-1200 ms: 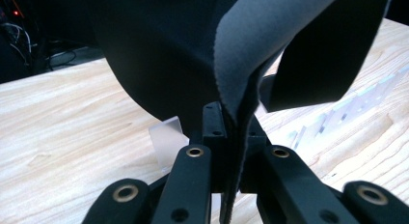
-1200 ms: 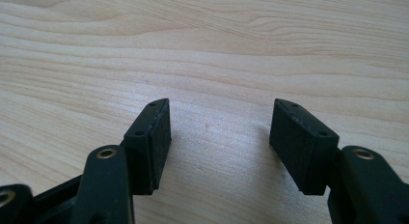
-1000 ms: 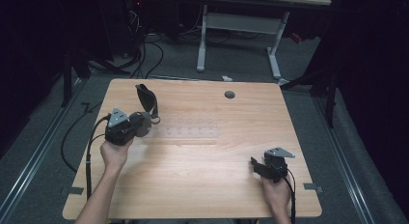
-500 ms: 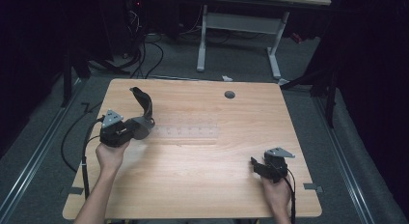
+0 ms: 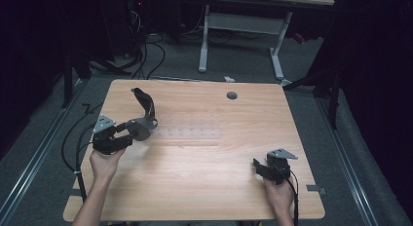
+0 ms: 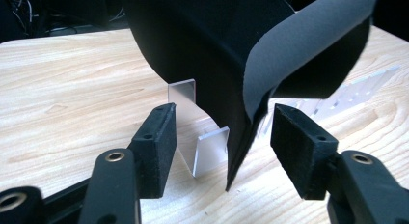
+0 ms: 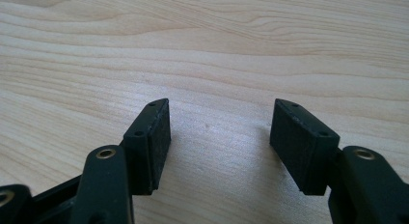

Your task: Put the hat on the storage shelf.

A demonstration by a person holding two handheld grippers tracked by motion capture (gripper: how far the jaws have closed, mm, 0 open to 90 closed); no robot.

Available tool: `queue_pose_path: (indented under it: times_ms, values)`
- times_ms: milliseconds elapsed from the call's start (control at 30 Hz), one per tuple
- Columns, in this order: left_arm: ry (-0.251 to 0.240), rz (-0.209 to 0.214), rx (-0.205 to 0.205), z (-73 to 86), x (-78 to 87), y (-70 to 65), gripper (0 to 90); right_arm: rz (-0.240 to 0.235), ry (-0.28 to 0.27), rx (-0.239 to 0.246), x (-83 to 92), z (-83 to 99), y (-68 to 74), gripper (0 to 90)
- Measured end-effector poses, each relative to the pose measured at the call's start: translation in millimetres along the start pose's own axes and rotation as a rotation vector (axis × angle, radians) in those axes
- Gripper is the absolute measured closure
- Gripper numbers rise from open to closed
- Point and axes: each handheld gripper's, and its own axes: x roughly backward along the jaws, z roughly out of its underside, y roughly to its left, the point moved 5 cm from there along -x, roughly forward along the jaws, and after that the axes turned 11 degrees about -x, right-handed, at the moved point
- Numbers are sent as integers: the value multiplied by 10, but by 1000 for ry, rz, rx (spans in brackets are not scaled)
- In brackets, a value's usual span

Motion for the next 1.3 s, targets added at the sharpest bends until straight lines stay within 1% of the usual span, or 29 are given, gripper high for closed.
queue_pose_path:
  times_ms: [300, 500, 733, 1067, 1300]
  values:
    - [6, -3, 11, 22, 102, 14, 403, 0, 0, 1, 0, 0, 1, 398]
    - [8, 24, 45, 37, 198, -19, 388, -1, 0, 3, -1, 0, 1, 396]
    - [2, 32, 67, 48, 303, -35, 380, 0, -2, 5, -2, 0, 2, 393]
    - [-2, 35, 68, 49, 459, -35, 375, 1, -1, 6, -2, 2, 5, 389]
    - [-8, 34, 83, 94, 550, -30, 373, 1, 0, 5, -1, 2, 6, 389]
